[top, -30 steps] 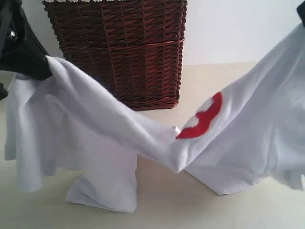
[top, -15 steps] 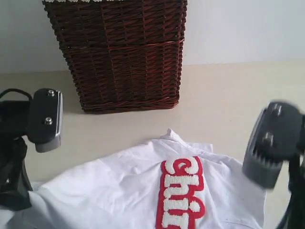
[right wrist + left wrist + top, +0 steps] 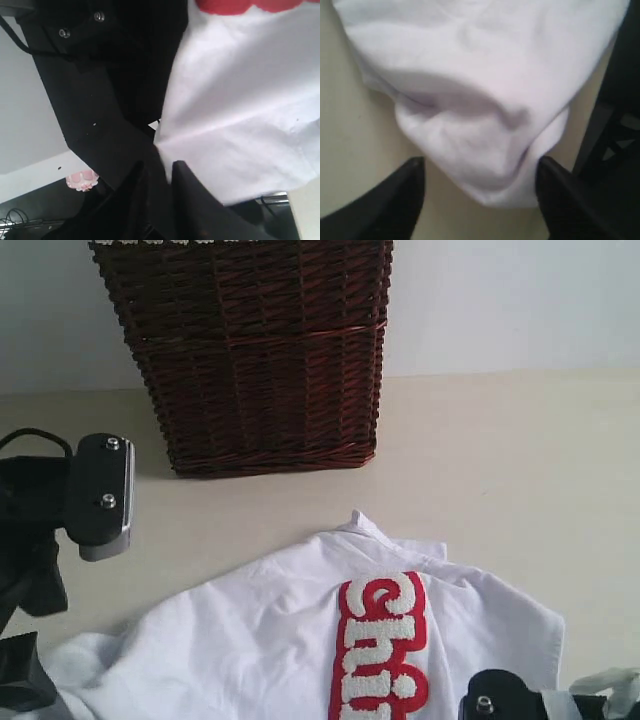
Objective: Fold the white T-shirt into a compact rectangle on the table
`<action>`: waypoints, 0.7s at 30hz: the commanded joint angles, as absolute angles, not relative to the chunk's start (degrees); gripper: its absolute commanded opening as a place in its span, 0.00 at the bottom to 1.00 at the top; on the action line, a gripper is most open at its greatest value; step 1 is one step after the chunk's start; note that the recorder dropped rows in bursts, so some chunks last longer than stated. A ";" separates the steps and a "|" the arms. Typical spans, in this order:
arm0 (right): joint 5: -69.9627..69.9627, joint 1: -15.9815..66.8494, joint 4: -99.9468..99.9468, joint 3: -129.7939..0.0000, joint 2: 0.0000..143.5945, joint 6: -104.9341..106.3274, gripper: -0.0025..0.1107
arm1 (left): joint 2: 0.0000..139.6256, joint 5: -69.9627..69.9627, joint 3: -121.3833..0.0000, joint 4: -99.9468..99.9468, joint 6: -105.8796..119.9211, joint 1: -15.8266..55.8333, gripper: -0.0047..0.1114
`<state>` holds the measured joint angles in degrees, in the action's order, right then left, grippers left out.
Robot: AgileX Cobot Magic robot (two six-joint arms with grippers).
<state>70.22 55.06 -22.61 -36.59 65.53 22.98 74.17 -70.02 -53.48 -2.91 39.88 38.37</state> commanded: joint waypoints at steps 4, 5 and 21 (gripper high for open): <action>69.96 55.32 -8.58 -45.75 66.03 15.91 0.44 | 73.80 -69.96 -58.98 0.72 36.40 38.39 0.67; 69.96 55.32 -4.13 -46.81 66.03 11.59 0.44 | 73.69 -69.96 -60.18 0.83 36.39 38.67 0.66; 44.98 42.83 24.68 -47.95 97.37 -23.69 0.02 | 73.33 -65.08 -70.58 7.51 20.66 39.90 0.10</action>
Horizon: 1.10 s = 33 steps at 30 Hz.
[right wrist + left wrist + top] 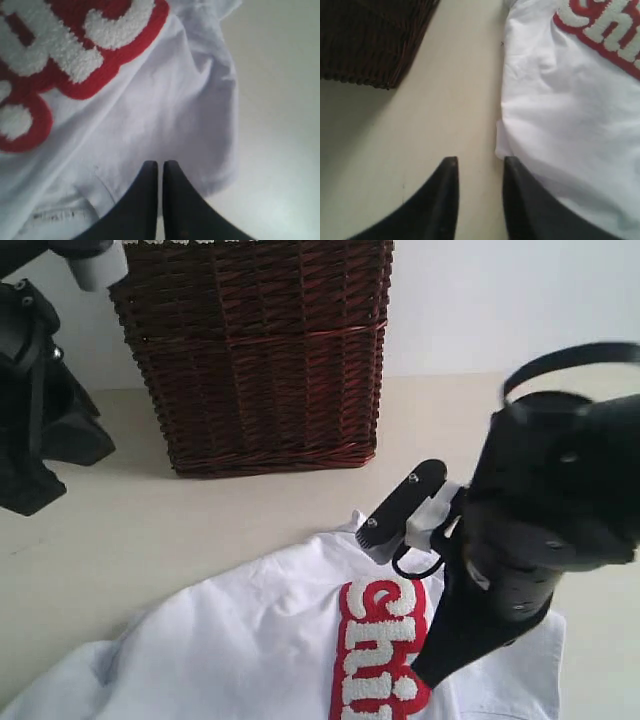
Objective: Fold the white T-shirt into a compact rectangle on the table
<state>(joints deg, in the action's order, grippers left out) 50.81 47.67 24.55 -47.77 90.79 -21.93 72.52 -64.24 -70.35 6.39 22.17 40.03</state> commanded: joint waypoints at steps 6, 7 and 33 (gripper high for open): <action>39.84 35.84 22.45 -47.95 104.74 -23.07 0.02 | 73.33 -62.08 -70.48 8.68 20.66 39.90 0.04; 39.06 35.02 22.84 -47.95 105.46 -23.07 0.02 | 73.33 -61.02 -70.03 8.68 20.66 39.90 0.04; 45.51 13.71 5.38 -60.38 102.95 1.77 0.47 | 76.68 -47.61 -57.28 1.54 24.83 39.90 0.33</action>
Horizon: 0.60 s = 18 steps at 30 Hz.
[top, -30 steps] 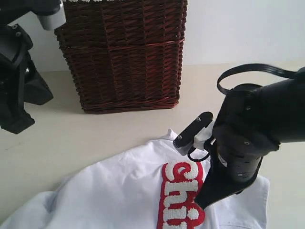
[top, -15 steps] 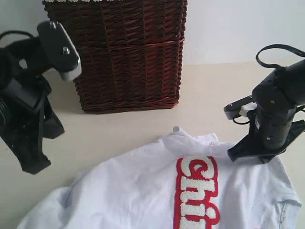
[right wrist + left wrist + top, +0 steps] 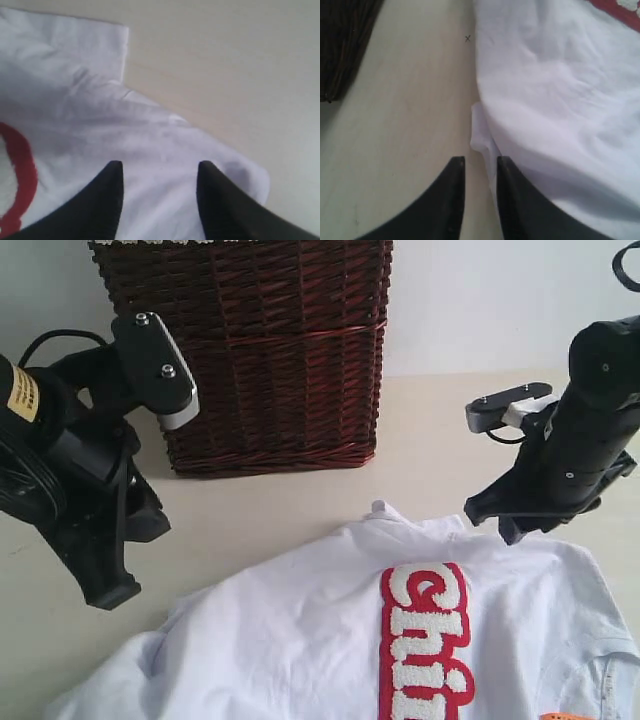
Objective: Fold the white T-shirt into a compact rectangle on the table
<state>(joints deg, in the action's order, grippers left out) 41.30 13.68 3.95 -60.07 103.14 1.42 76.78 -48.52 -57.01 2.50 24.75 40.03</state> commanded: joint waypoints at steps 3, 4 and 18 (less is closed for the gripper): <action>46.52 13.61 11.83 -60.38 103.94 -5.15 0.47 | 76.68 -47.86 -57.28 0.91 24.73 39.90 0.39; 46.52 13.61 13.36 -60.38 104.54 -7.43 0.47 | 76.68 -47.86 -57.28 0.78 24.73 39.90 0.39; 41.32 13.53 28.97 -60.38 114.47 -23.96 0.41 | 76.77 -45.67 -57.28 0.55 24.89 39.90 0.39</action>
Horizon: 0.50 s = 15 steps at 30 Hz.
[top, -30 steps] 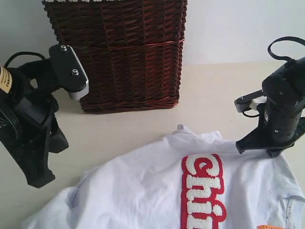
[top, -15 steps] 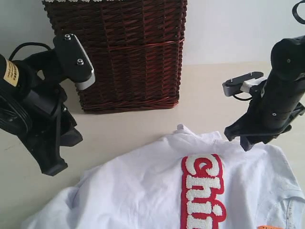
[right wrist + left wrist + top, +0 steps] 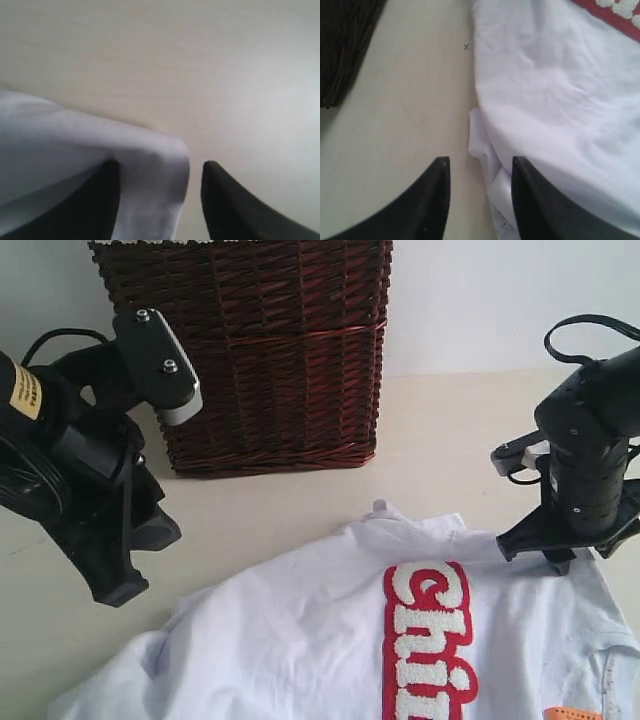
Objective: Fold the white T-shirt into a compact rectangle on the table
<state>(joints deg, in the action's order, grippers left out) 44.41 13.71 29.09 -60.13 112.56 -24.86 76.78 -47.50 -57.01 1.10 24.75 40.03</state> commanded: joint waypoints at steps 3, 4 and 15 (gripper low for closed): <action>40.44 13.53 29.17 -60.38 116.74 -21.44 0.03 | 78.00 -44.61 -57.28 0.55 24.88 39.90 0.39; 39.81 13.53 30.31 -60.38 116.87 -21.40 0.02 | 78.26 -44.31 -57.28 0.00 24.88 39.90 0.39; 48.58 13.53 57.06 -70.45 112.41 -37.11 0.02 | 92.14 -43.16 -57.28 -1.76 25.28 39.90 0.39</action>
